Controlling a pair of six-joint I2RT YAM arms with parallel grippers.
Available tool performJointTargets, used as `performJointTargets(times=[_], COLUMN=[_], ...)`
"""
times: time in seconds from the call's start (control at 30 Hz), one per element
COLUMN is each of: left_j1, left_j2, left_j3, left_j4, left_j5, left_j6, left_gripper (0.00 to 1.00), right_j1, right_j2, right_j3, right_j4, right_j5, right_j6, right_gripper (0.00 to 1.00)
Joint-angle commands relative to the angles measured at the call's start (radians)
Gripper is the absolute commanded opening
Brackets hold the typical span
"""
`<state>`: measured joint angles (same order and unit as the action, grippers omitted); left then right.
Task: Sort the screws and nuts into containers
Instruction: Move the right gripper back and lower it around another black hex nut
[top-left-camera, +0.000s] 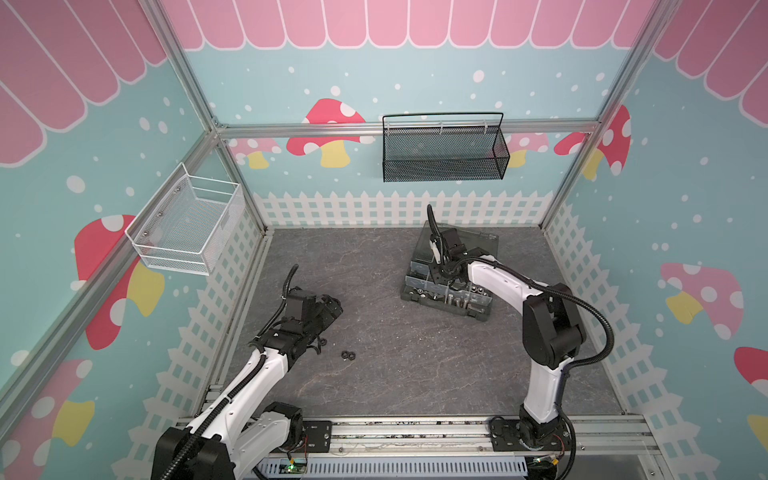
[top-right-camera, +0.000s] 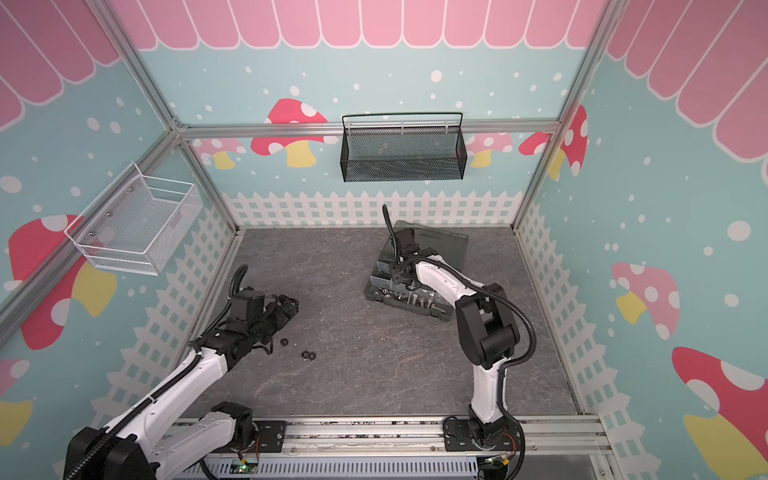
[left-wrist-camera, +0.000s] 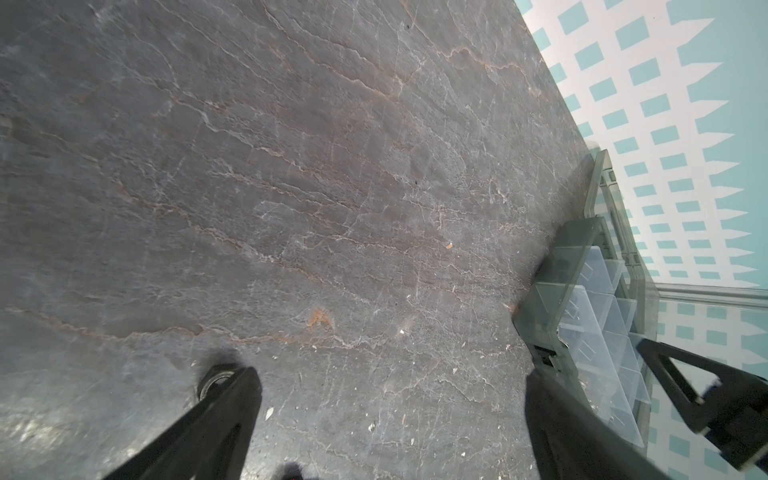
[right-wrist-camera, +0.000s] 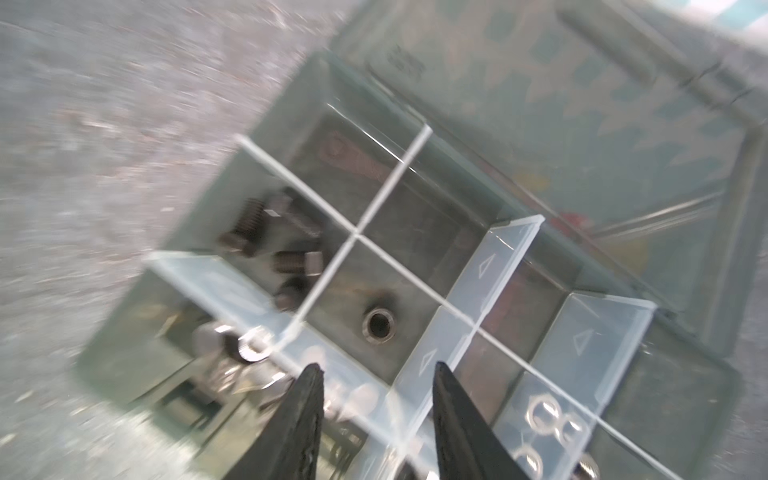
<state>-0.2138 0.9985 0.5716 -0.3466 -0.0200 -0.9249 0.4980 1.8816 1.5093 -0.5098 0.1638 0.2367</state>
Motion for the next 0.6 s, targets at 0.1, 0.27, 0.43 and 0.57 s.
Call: performJointTargets(times=[0.1,0.27,0.43,0.57], left_j1=[0.013,0.105,0.193,0.225], left_j2=[-0.019,-0.021,-0.052,-0.067], left_j3=[-0.022,-0.036,-0.069,-0.080], left_j4=[-0.040,-0.089,-0.094,-0.103], left_j5=[-0.096,-0.100,-0.075,-0.073], left_j6=[-0.015,-0.005,0.006,0.014], left_gripper=[1.00,1.00,1.00,1.00], right_j1=[0.172,0.341,0.476,0.553], right_j2=[-0.104,-0.058,0.009,0.086], right_j3=[-0.013,-0.011,0.001,0.019], right_j4=[-0.039,-0.035,-0.023,-0.017], right_j5=[0.030,-0.033,-0.095,-0.146], right_j6=[-0.026,-0.041,-0.083,-0.132], right_gripper=[0.46,0.46,0.46,0.46])
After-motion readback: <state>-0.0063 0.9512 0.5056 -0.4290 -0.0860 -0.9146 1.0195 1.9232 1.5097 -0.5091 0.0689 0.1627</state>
